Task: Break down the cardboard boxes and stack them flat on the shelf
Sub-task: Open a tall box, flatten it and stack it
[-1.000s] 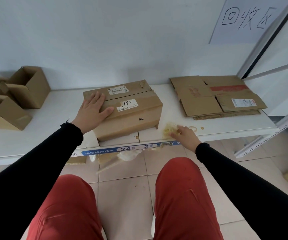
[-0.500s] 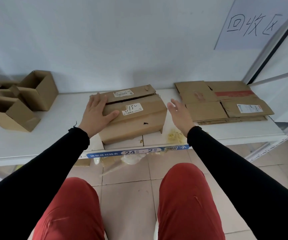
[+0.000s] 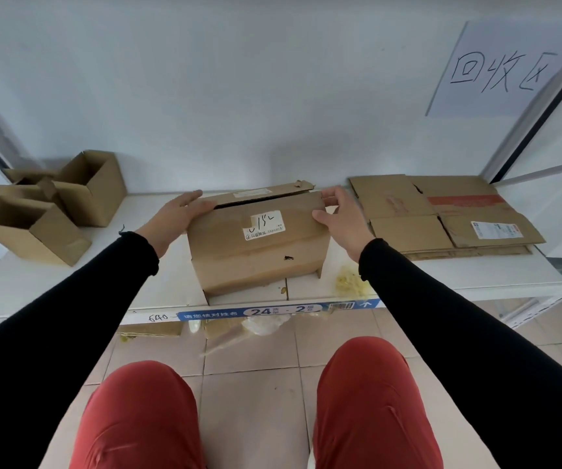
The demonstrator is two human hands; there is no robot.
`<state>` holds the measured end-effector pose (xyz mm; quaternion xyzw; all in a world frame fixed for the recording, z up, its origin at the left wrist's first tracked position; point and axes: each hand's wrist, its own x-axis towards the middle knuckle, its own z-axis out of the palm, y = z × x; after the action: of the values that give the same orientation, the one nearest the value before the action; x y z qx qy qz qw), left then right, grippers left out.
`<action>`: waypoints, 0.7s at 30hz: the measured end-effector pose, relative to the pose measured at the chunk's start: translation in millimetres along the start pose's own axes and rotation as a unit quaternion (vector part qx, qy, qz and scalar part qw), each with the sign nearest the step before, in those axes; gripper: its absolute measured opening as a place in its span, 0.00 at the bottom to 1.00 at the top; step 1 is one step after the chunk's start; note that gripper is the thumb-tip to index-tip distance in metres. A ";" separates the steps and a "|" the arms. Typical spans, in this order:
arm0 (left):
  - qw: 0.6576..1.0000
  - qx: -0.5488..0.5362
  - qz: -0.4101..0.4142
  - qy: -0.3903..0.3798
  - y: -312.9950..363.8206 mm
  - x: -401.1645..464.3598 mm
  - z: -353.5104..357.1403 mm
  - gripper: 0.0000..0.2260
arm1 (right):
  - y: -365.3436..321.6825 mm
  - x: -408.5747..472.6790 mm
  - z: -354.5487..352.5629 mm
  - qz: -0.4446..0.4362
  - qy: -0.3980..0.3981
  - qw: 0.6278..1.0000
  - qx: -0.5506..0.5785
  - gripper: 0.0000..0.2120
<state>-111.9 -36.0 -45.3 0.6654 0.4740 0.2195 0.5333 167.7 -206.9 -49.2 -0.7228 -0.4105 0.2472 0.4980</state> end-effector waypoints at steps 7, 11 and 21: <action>0.987 0.129 -0.014 -0.091 26.5 9.9 -24.6 0.33 | -7.8 -11.0 -16.3 0.000 -0.053 0.995 0.086 0.05; 0.974 0.216 0.020 -0.064 23.3 18.2 -31.3 0.21 | -13.4 -19.2 -24.5 0.029 -0.069 0.983 0.165 0.14; 0.962 0.250 0.037 -0.103 18.2 24.2 -21.4 0.27 | -12.4 -26.2 -39.5 0.106 -0.141 0.965 0.194 0.14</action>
<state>-110.8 -4.0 -26.7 0.8136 0.4316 0.0439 0.3871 179.5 -247.3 -24.0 -0.6092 -0.3418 0.4725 0.5373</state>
